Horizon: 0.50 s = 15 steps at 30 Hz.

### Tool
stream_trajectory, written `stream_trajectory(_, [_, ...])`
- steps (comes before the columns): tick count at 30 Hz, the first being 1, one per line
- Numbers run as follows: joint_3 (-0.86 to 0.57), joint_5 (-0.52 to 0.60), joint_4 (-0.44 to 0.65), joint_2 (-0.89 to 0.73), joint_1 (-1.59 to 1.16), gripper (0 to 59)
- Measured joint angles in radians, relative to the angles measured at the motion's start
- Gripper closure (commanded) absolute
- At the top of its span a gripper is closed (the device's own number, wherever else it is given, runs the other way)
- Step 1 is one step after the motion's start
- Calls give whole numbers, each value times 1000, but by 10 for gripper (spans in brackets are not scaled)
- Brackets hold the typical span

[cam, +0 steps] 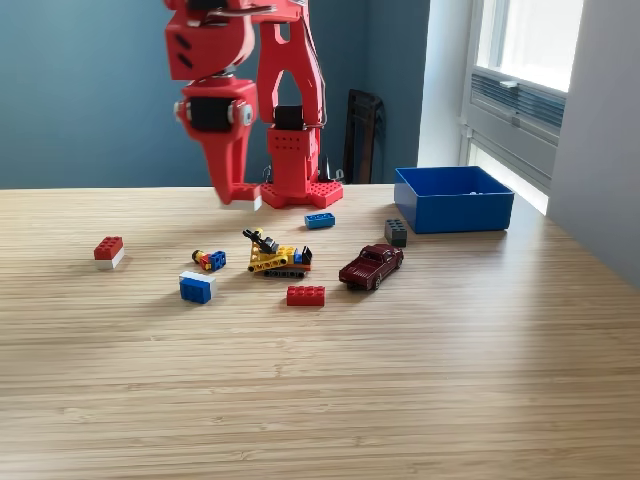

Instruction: Grasp a lego block and put it in the bin.

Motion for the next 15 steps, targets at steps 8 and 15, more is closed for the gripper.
stream_trajectory(8, [77, 80, 40, 117, -337, 586])
stream_trajectory(15, [100, 152, 49, 123, -772, 586])
